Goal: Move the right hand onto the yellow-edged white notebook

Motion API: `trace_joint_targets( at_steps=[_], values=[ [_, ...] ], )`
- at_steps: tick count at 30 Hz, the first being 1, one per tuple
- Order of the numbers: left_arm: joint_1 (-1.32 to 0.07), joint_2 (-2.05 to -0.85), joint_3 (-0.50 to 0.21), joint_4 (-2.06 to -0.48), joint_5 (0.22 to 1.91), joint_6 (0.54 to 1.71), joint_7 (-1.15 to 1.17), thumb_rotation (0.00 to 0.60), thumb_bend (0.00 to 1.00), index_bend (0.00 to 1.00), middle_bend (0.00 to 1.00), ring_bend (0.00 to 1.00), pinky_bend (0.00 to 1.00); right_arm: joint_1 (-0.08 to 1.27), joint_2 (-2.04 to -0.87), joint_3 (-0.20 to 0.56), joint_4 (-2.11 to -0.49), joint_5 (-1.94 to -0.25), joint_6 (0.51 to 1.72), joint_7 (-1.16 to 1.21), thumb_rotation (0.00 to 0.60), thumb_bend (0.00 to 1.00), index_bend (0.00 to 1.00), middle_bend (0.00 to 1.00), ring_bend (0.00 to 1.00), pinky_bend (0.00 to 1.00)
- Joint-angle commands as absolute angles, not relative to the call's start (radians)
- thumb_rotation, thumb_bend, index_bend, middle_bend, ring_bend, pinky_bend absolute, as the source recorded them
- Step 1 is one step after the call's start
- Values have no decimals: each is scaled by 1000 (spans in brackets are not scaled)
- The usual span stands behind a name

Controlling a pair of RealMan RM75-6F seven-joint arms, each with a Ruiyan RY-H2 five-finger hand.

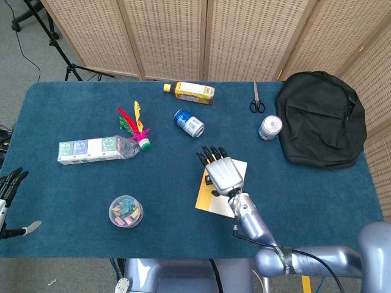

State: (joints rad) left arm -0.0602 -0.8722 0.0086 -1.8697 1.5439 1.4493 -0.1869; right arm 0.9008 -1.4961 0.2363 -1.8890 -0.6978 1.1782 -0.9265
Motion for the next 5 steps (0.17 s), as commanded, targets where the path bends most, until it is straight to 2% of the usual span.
trace_joint_targets(
  at_steps=[1,5],
  values=[
    [-57,-876,12,-1872,1550,1454,-175,600,0,0,0,0,0,734,-1291,122,-2054,-947,1323,-792,600,0,0,0,0,68],
    [-55,-883,14,-1880,1551,1458,-152,600,0,0,0,0,0,567,-1171,2,-2042,-1138,1413,-574,600,0,0,0,0,16]
  ],
)
